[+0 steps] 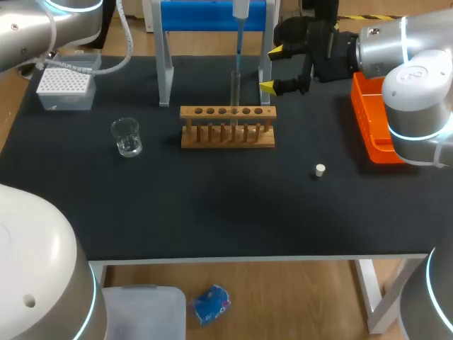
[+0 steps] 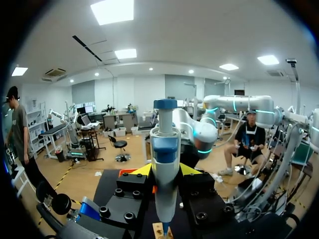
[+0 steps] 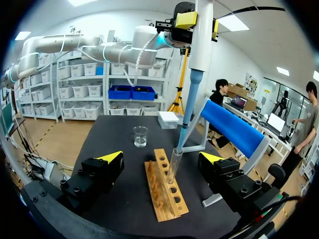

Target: Invert the test tube, pick up the pipette, mount the tip to pipette, aspirate from beaker and dispense into the tube, eject the tip, return the pipette, and cap with the stopper.

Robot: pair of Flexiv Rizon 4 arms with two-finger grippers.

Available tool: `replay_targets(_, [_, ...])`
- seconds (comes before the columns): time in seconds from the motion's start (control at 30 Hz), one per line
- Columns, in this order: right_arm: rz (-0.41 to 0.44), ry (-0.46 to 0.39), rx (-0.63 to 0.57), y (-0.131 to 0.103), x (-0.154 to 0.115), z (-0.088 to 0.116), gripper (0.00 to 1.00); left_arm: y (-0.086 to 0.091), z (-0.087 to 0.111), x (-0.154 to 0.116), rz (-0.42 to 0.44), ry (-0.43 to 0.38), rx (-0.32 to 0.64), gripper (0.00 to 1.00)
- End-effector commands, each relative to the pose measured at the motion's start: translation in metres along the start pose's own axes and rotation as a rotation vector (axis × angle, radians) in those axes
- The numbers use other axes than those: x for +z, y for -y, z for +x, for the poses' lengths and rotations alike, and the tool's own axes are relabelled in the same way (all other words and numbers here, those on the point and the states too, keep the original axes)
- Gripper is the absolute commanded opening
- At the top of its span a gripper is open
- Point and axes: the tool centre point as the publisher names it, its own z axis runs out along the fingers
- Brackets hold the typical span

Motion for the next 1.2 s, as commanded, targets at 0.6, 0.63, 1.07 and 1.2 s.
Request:
replay_targets(0.6, [-0.001,-0.001,0.0,0.0004,-0.0004,-0.0002,1.0,-0.0087,0.0007,-0.007,-0.014,0.013,-0.01,0.0])
replay_targets(0.63, [-0.001,-0.001,0.0,0.0004,-0.0004,-0.0002,1.0,-0.0088,0.0005,-0.0079,-0.015,0.014,-0.01,0.0])
replay_targets(1.07, [-0.001,-0.001,0.0,0.0004,-0.0004,-0.0002,1.0,-0.009,-0.0057,-0.0041,-0.013,0.009,0.0,0.0])
replay_targets(1.2, [-0.001,-0.001,0.0,0.0004,-0.0004,-0.0002,1.0,-0.0094,-0.0073,-0.0004,-0.009,0.0,0.003,0.0])
